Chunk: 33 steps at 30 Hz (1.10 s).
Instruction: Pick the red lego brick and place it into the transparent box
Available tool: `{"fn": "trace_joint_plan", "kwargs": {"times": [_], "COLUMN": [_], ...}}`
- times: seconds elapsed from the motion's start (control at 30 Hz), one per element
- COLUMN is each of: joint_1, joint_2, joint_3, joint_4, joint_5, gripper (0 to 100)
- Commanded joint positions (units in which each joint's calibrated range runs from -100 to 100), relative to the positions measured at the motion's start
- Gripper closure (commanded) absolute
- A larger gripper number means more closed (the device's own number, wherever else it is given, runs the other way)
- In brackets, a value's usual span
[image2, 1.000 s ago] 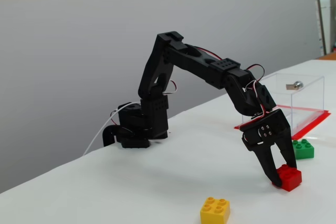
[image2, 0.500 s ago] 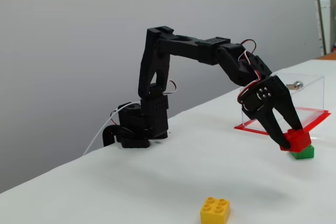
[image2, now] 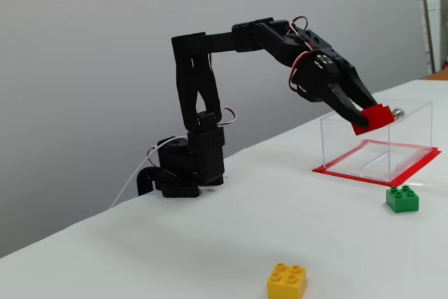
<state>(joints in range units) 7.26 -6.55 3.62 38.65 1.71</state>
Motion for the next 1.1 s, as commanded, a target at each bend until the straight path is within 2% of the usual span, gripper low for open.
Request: {"fn": "trace_joint_plan", "kwargs": {"times": [0.0, 0.27, 0.7, 1.07], "joint_1": [-0.1, -5.7, -22.3, -35.5], "joint_2": [-4.4, -6.7, -9.2, -8.4], "joint_3": [-0.8, -1.0, -1.0, -6.1], "joint_4": [2.3, 2.4, 4.3, 16.7], "joint_5": [0.2, 0.2, 0.3, -0.4], "gripper": [90, 89, 89, 89]}}
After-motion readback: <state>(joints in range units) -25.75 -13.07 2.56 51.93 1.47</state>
